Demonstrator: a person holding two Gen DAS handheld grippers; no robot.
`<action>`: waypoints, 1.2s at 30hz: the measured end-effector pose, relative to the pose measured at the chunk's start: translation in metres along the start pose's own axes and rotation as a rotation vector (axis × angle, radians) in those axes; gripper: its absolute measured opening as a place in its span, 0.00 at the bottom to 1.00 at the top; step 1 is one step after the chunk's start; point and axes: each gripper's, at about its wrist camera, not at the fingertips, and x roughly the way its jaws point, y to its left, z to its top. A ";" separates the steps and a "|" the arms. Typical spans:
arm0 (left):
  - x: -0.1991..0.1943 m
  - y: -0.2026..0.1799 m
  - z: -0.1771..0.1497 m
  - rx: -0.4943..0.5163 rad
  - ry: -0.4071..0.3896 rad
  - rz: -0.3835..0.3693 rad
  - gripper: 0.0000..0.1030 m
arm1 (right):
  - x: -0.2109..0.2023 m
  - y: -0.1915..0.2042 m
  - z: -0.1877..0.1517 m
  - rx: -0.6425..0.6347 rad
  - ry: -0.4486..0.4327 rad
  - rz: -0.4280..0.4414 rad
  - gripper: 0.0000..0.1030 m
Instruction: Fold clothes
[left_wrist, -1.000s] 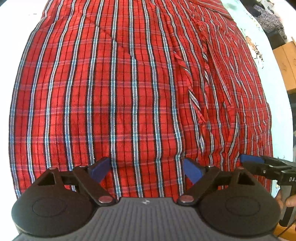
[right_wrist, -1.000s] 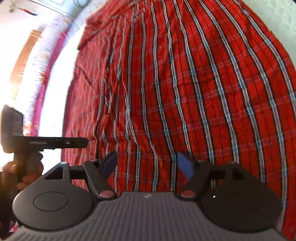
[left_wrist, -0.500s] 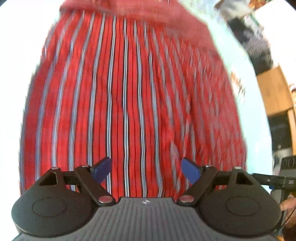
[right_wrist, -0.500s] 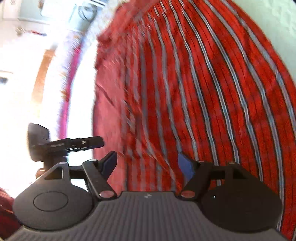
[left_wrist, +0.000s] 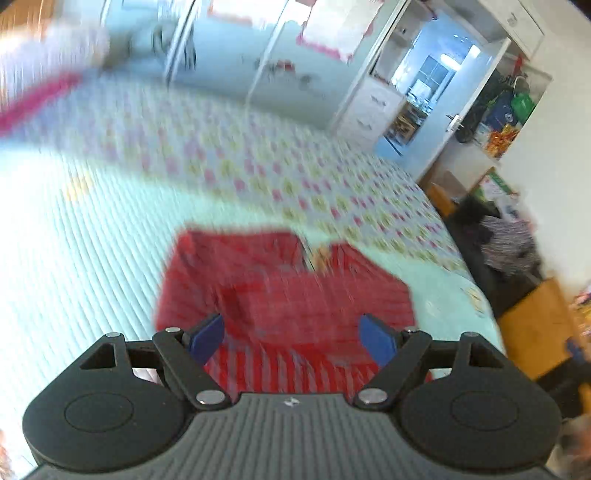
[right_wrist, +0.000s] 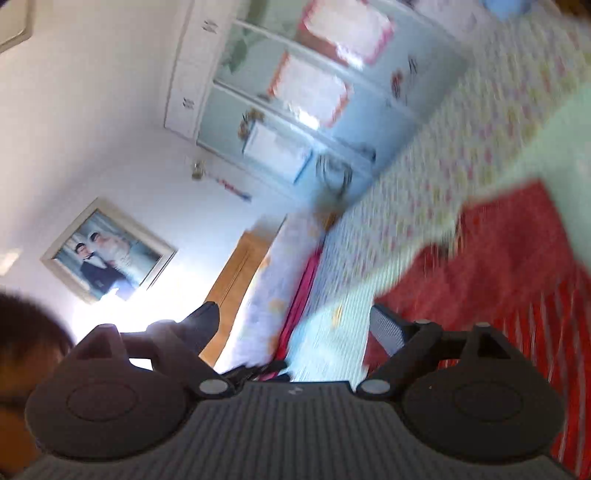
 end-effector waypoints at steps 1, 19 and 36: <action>-0.006 -0.005 0.010 0.018 -0.051 0.016 0.81 | 0.003 0.007 0.012 -0.025 -0.026 -0.011 0.86; 0.018 -0.002 -0.071 -0.018 0.096 -0.019 0.85 | 0.079 0.007 -0.026 0.053 -0.038 -0.100 1.00; 0.057 -0.040 -0.237 -0.441 0.364 -0.349 0.83 | 0.146 -0.006 -0.146 0.403 0.005 -0.037 1.00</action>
